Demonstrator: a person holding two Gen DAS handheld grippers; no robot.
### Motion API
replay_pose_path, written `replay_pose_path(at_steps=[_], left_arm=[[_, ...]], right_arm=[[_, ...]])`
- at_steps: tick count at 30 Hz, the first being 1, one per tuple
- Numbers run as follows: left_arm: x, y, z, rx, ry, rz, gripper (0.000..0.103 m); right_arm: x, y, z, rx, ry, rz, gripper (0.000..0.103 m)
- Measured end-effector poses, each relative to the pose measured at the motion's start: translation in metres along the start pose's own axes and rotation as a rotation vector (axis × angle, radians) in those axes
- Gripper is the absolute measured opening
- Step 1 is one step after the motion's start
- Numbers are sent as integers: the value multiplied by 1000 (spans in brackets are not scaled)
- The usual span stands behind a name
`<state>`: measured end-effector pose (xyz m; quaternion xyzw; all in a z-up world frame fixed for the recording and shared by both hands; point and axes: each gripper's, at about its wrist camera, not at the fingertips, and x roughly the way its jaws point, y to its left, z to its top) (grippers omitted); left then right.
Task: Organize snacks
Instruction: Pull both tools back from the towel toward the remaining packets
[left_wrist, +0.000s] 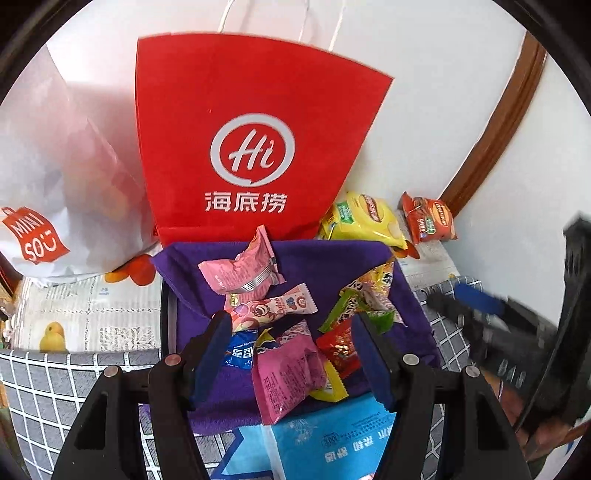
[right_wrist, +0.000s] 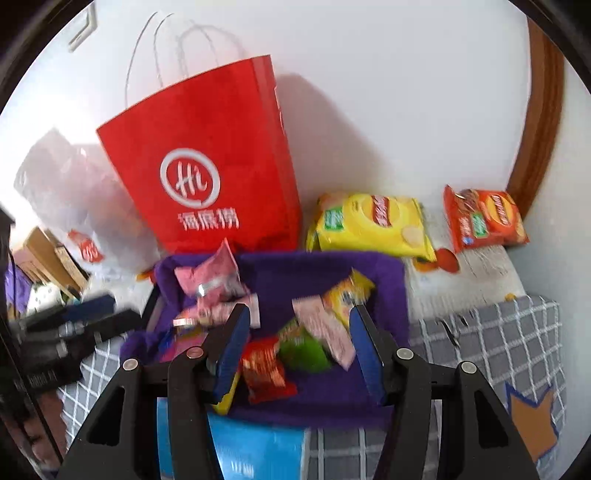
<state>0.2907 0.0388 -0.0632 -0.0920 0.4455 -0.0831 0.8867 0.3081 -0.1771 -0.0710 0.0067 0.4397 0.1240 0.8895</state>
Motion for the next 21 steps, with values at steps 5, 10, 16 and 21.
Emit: replay_pose_path(at_steps=[5, 10, 16, 21], left_arm=[[-27, -18, -1, 12, -31, -27, 65], [-76, -45, -9, 61, -83, -77, 65], [-126, -52, -52, 123, -132, -59, 68], [-130, -37, -83, 107, -114, -5, 68]], right_arm=[[-32, -5, -34, 17, 24, -19, 56], [-63, -6, -63, 43, 24, -32, 56], [-77, -6, -97, 65, 32, -13, 56], [-77, 3, -124, 33, 41, 3, 56]])
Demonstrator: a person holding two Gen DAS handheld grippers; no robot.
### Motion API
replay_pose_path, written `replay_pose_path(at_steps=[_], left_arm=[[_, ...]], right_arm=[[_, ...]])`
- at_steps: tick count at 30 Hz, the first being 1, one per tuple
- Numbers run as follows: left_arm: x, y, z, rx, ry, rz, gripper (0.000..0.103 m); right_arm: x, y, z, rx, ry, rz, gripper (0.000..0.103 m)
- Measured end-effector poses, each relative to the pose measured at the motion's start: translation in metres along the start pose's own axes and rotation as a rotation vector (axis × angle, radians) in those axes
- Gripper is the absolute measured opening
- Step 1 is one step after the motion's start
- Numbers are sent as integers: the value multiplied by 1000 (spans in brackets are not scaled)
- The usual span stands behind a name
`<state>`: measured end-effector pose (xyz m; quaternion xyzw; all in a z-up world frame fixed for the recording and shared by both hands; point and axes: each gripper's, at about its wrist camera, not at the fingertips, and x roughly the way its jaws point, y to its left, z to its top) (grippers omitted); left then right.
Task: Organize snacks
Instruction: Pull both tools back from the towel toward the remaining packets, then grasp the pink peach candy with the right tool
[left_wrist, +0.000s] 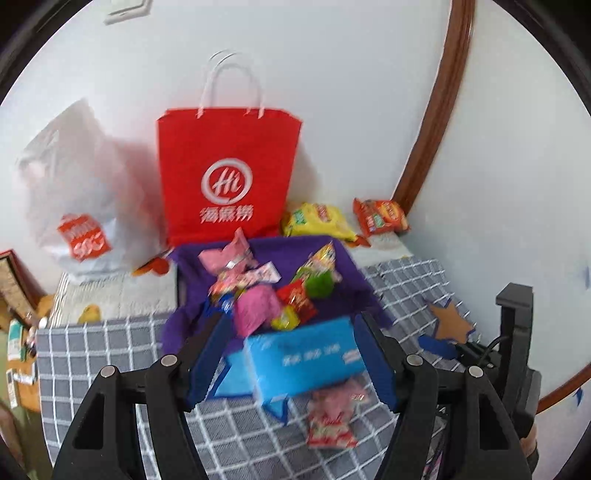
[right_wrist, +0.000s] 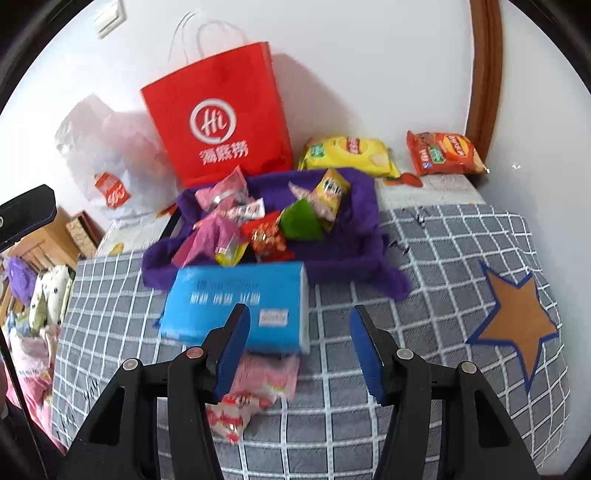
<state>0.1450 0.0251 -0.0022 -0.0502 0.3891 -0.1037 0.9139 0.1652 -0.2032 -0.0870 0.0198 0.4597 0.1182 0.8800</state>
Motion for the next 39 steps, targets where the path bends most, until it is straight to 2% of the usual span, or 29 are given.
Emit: replay_pose_path(at_steps=[5, 10, 14, 18, 22, 26, 34, 38, 39], left_arm=[[1, 25, -40, -74, 45, -5, 68], [11, 44, -77, -126, 101, 24, 68], [12, 63, -104, -186, 117, 44, 68], [12, 79, -124, -238, 130, 25, 68], [14, 90, -132, -280, 136, 11, 68], [17, 94, -137, -299, 141, -12, 68], [22, 94, -140, -295, 152, -22, 68], [28, 90, -145, -290, 170, -19, 68], [29, 89, -146, -289, 174, -21, 68]], right_arm=[[11, 10, -25, -15, 33, 38, 56], [39, 20, -46, -21, 110, 62, 56], [61, 27, -57, -36, 170, 76, 56], [71, 29, -55, -36, 150, 43, 60], [85, 28, -49, 8, 160, 67, 66], [98, 38, -52, -34, 192, 86, 66], [100, 46, -50, -59, 168, 76, 68], [91, 41, -46, -18, 133, 112, 68], [88, 40, -46, -14, 125, 121, 66]])
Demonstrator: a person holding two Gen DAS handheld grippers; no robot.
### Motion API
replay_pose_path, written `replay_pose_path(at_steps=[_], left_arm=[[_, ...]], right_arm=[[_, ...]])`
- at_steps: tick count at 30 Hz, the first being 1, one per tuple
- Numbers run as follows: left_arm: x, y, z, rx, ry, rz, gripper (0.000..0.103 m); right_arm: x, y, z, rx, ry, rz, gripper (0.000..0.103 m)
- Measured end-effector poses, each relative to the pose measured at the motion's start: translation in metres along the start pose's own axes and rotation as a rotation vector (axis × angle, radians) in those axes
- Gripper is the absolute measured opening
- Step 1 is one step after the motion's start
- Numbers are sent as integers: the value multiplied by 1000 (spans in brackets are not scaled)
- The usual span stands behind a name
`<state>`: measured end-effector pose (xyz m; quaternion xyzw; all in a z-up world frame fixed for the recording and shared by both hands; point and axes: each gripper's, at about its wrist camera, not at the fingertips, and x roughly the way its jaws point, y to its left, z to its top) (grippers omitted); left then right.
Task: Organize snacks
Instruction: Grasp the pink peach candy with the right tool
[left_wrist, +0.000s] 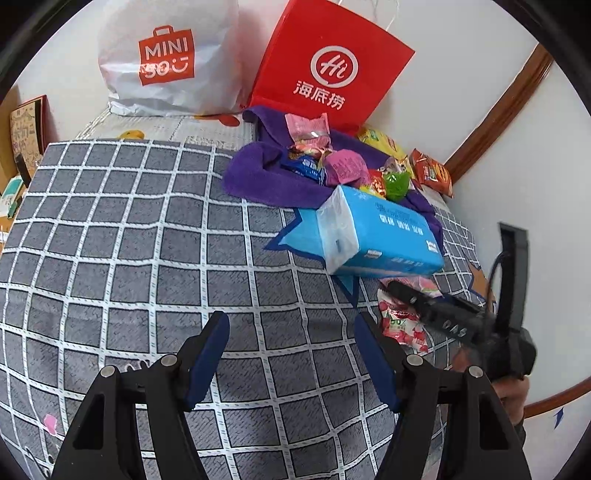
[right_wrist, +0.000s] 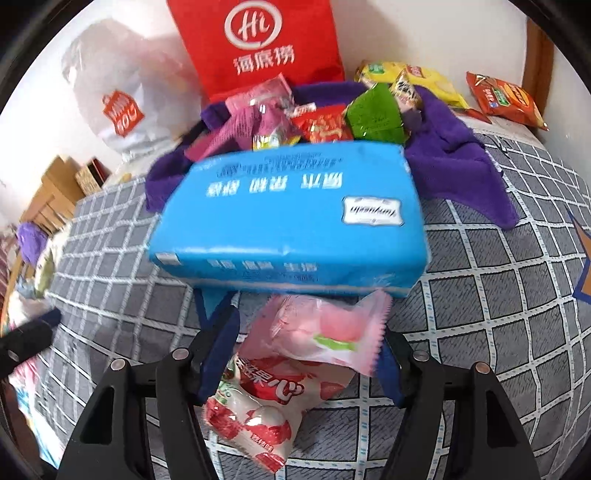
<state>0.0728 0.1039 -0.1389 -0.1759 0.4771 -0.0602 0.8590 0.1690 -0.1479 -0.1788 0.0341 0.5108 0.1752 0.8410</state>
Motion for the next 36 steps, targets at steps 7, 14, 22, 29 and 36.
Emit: replay_pose_path(at_steps=[7, 14, 22, 29, 36], left_arm=[[6, -11, -3, 15, 16, 5, 68], [10, -24, -7, 38, 34, 21, 68], [34, -35, -17, 61, 77, 51, 68], [57, -40, -31, 89, 83, 72, 68], [57, -46, -37, 130, 32, 54, 68]], right_arm=[[2, -2, -4, -19, 5, 10, 40], [-12, -9, -6, 18, -23, 65, 30], [-51, -28, -13, 20, -92, 48, 29], [-54, -55, -34, -15, -109, -50, 29], [-31, -74, -53, -19, -131, -57, 30]])
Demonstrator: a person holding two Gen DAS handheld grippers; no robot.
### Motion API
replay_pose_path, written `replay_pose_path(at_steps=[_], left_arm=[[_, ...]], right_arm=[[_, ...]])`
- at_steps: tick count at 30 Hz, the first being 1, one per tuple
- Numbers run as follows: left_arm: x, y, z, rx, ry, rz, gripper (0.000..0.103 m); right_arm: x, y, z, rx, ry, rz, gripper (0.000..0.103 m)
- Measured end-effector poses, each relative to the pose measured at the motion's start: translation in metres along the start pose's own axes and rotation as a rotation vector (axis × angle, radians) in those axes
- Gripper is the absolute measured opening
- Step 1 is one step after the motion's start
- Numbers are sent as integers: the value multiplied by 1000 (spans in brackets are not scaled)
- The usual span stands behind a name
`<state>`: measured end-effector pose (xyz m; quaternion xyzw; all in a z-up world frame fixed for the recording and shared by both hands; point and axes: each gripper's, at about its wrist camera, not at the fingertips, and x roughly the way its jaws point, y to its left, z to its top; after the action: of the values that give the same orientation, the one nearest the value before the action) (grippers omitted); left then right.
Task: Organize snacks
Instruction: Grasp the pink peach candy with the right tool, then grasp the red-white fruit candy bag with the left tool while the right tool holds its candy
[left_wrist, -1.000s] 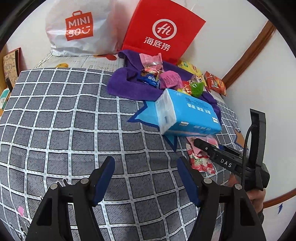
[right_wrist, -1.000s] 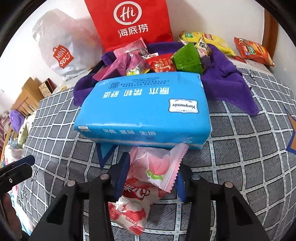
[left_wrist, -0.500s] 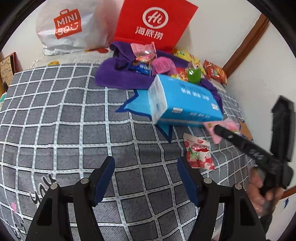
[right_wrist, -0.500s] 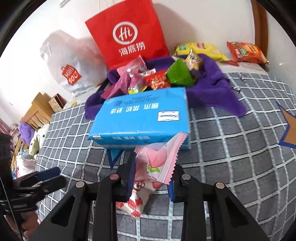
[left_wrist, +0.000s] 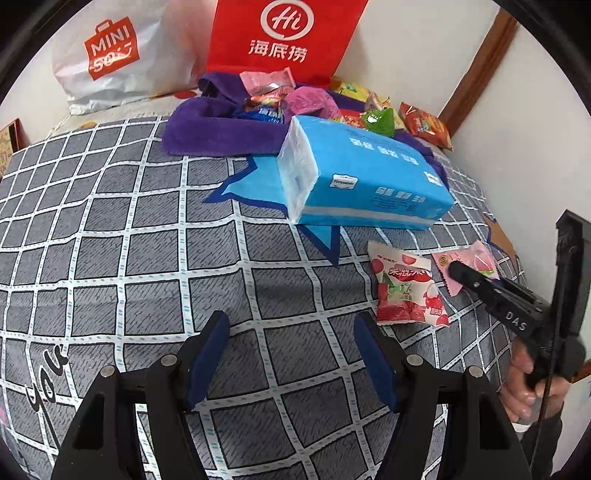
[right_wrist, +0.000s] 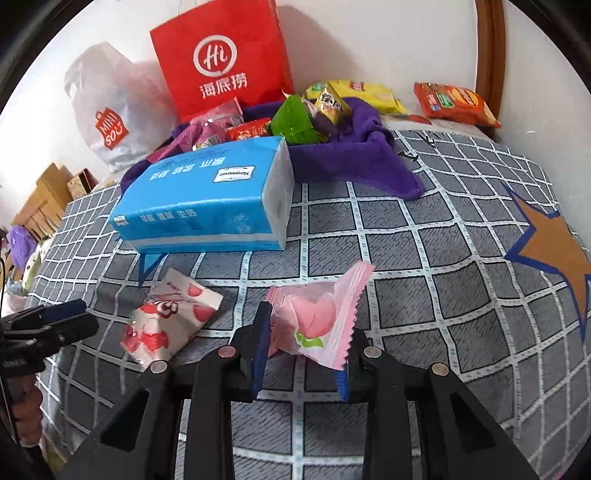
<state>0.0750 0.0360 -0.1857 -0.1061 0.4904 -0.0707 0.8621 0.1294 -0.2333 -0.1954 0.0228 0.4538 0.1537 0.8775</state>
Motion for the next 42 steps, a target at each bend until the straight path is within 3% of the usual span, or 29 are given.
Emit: replay_pose_path(at_steps=[8, 12, 15, 22, 28, 31, 34, 37, 39, 42], left_arm=[[3, -9, 0, 12, -5, -36, 70], [11, -16, 6, -11, 19, -133, 71], [18, -24, 11, -29, 18, -164, 77], [33, -58, 16, 65, 22, -118, 81], [44, -82, 16, 169, 13, -61, 87], [49, -94, 16, 216, 3, -16, 87], [52, -104, 12, 274, -11, 52, 87], [51, -108, 9, 302, -40, 83, 78], [47, -102, 11, 281, -51, 97, 60], [43, -92, 12, 268, -50, 100, 55]], right_arm=[[4, -13, 1, 75, -18, 71, 27], [5, -13, 2, 74, -16, 78, 28], [5, -16, 2, 86, -17, 94, 28], [0, -22, 1, 73, -19, 65, 27], [-11, -48, -2, 40, -32, -70, 28], [-12, -65, -4, 102, -30, -14, 28], [-12, -65, -4, 101, -29, -17, 28], [-11, -59, -4, 79, -24, -36, 28], [-11, -58, -3, 78, -25, -38, 28], [-11, -56, -1, 98, -25, -38, 27]])
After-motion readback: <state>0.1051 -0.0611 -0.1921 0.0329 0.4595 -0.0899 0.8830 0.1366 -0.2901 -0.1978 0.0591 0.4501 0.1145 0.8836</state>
